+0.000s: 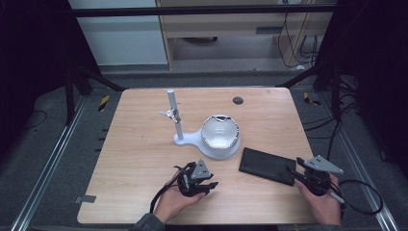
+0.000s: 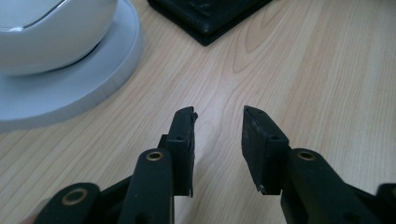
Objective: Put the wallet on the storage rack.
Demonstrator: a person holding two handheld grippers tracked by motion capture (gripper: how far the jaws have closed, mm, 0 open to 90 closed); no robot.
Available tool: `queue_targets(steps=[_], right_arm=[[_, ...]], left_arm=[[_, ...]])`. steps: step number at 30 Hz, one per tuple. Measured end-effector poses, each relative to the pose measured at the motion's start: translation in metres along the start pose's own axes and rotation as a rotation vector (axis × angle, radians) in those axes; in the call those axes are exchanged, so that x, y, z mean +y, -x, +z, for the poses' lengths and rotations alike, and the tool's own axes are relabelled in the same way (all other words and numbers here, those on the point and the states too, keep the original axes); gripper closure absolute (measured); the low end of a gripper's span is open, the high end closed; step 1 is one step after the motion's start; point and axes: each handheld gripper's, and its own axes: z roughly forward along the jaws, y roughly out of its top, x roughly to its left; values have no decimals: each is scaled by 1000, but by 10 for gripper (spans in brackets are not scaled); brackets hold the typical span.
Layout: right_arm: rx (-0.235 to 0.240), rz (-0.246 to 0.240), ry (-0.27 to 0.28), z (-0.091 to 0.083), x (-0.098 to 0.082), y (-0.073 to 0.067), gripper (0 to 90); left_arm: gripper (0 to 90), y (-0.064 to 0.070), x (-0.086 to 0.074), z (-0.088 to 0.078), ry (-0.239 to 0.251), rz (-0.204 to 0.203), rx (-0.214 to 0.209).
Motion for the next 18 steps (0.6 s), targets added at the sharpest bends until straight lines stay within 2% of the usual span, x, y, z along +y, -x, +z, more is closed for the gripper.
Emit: queue_targets(steps=[7, 10, 18], right_arm=[[-8, 11, 0, 0, 0, 1, 417], [-13, 12, 5, 0, 0, 2, 417], [-11, 17, 5, -1, 0, 1, 414]], left_arm=[[729, -6, 17, 18, -16, -10, -25], [766, -7, 22, 26, -40, -10, -24], [859, -11, 34, 41, -69, -14, -28]])
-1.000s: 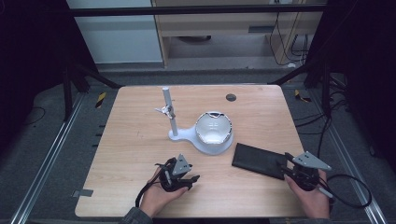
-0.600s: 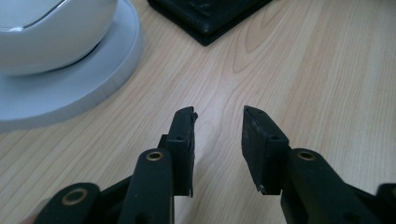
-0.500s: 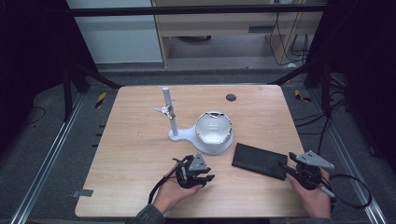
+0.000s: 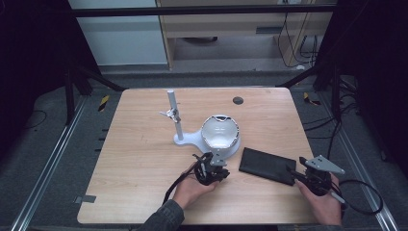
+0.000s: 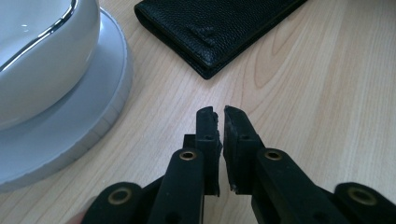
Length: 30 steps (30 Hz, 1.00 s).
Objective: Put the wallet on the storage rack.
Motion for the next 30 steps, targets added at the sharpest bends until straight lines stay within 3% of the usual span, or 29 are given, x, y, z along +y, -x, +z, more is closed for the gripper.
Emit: queue_targets(steps=[17, 30], right_arm=[[5, -21, -1, 2, 0, -2, 401], [14, -12, 5, -1, 0, -4, 400]], left_arm=[[859, -1, 16, 24, -52, 10, 1], [855, -4, 29, 39, -97, 30, 9]])
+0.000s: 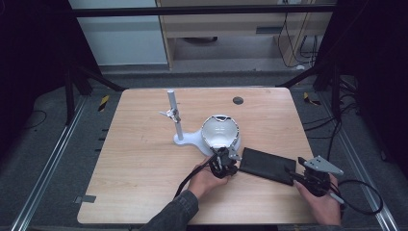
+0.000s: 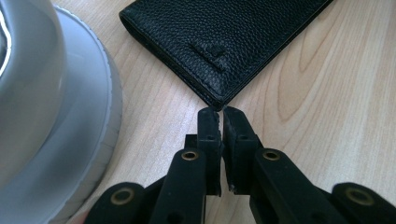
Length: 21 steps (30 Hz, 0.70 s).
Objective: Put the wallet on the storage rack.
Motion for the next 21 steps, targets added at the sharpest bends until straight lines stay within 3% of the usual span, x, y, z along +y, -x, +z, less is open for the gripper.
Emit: queue_targets(steps=[8, 21], right_arm=[[-2, -9, 5, -1, 0, 1, 400], [-1, 9, 19, -5, -1, 4, 400]], left_arm=[[855, -1, -1, 6, -16, 3, 2], [854, -3, -1, 8, -2, 3, 1]])
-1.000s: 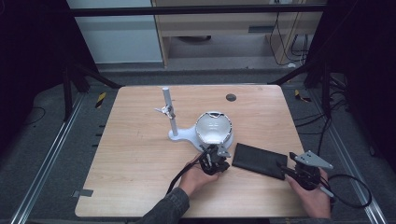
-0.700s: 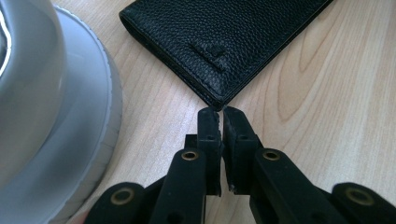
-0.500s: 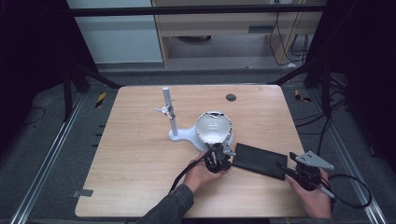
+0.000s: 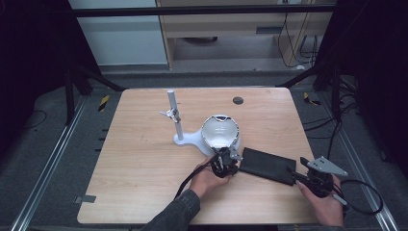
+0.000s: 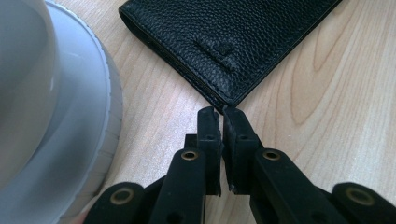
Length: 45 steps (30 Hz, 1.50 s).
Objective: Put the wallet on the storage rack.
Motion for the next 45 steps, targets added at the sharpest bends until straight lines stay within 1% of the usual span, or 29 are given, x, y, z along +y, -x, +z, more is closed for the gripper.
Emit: queue_targets(steps=[4, 5, 7, 8, 10, 11, 13, 15, 17, 21, 22, 23, 24, 29, 32, 36, 42, 45], right_arm=[[0, 0, -2, -1, -1, 1, 400], [0, 0, -2, -1, -1, 1, 400], [6, -4, -3, 0, -1, 0, 398], [13, -4, -6, -1, -1, -2, 394], [29, -13, -11, 0, -1, -5, 381], [38, -21, -15, 1, -1, -6, 374], [66, -47, -33, 4, -2, -11, 345], [100, -68, -52, 7, -1, -19, 299], [130, -104, -80, 11, 0, -27, 243], [157, -188, -134, 19, 5, -41, 190], [157, -226, -150, 21, 7, -45, 184], [154, -246, -161, 22, 8, -46, 181], [150, -266, -182, 25, 11, -49, 176], [139, -312, -216, 30, 18, -51, 200], [132, -329, -230, 31, 21, -51, 228], [131, -340, -249, 33, 21, -49, 268], [126, -359, -268, 39, 25, -51, 300], [122, -378, -281, 42, 29, -52, 308]], left_arm=[[855, 0, 0, 0, 5, -1, 2], [854, 0, 0, -1, 18, -2, 2], [854, 0, 1, -2, 26, -5, 4], [855, 0, 1, -3, 36, -5, -2], [854, 0, 1, -3, 55, -21, -24], [851, 1, 2, -3, 57, -17, -23], [848, 2, 3, -3, 67, -12, -15], [848, 2, 4, -4, 83, -18, -17], [848, 0, 5, -4, 97, -30, -23], [847, -1, 8, -4, 120, -42, -27], [847, -1, 8, -5, 117, -41, -25], [846, -2, 9, -5, 121, -43, -26], [845, -2, 10, -6, 124, -45, -24], [843, -4, 13, -8, 137, -50, -21], [842, -5, 15, -8, 141, -57, -21], [839, -5, 19, -9, 155, -62, -16], [836, -7, 24, -11, 156, -67, -17], [836, -7, 25, -11, 160, -67, -17]])
